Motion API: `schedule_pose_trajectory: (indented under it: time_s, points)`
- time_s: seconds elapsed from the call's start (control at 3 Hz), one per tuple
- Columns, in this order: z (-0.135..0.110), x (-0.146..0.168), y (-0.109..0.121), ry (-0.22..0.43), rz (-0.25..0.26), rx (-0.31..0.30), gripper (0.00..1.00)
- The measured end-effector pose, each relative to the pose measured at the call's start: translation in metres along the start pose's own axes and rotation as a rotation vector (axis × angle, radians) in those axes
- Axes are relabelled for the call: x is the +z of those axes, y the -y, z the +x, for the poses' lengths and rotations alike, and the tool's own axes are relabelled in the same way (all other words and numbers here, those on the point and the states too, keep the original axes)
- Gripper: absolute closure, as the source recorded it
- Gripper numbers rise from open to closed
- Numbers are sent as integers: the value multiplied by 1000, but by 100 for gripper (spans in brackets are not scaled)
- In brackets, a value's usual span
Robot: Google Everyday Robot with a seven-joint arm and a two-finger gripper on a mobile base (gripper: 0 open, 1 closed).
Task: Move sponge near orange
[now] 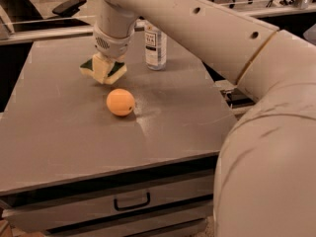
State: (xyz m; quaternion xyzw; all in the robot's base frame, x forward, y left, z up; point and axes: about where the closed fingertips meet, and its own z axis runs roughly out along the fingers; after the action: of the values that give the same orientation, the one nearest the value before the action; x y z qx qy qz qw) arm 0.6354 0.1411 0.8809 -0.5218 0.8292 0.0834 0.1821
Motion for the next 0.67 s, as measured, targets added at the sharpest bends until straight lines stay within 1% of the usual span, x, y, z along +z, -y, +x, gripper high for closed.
schedule_pose_trajectory:
  time_s: [0.33,0.67]
  points:
    - [12,8,-10,-22,-36,-4,97]
    - [15,16,-20,-60,-64,-5,74]
